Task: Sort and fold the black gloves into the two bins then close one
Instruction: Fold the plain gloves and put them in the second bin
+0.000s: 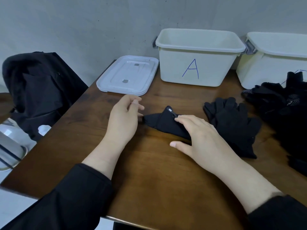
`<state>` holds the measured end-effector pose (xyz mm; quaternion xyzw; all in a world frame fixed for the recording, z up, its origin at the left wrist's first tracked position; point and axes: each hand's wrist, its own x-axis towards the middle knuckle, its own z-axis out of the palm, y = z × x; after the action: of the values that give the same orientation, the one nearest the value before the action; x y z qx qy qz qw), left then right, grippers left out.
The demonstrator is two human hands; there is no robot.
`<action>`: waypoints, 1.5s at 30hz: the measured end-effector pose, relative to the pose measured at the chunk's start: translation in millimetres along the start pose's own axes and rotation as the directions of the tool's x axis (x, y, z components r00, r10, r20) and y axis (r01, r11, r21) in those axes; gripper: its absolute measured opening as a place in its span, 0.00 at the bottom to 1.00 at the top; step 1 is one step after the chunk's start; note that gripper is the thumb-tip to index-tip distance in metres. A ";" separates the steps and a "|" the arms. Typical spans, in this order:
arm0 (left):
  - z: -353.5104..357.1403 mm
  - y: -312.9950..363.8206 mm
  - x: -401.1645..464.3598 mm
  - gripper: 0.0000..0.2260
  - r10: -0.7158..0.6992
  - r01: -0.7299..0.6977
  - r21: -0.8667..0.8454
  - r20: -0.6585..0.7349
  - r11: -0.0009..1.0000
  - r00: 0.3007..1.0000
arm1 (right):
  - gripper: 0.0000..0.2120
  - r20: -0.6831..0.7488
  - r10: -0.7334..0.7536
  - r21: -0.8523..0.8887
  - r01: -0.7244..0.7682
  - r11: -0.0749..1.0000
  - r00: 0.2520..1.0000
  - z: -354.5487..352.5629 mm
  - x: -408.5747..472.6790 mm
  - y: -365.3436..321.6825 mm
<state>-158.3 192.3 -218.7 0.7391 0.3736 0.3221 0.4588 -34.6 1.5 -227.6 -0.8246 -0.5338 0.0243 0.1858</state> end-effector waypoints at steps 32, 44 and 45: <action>105.3 102.1 -16.5 0.16 0.185 0.195 -0.536 0.573 0.821 0.798 | 0.08 0.030 0.391 0.769 -0.271 0.579 0.920 -137.7 -8.4 52.0; 136.0 126.3 1.4 0.12 0.795 -0.791 -0.087 0.104 0.605 0.597 | 0.22 0.078 0.615 0.852 -0.373 0.367 0.785 -169.9 -23.9 79.8; 138.8 125.8 3.2 0.12 0.847 -0.848 -0.044 0.109 0.527 0.521 | 0.26 0.244 0.523 0.892 -0.400 0.208 0.817 -169.7 -22.7 78.1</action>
<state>-10.8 96.6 -154.3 0.8483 -0.0579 0.4577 0.2597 64.2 -94.5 -99.3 -0.6966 -0.1445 0.3243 0.6234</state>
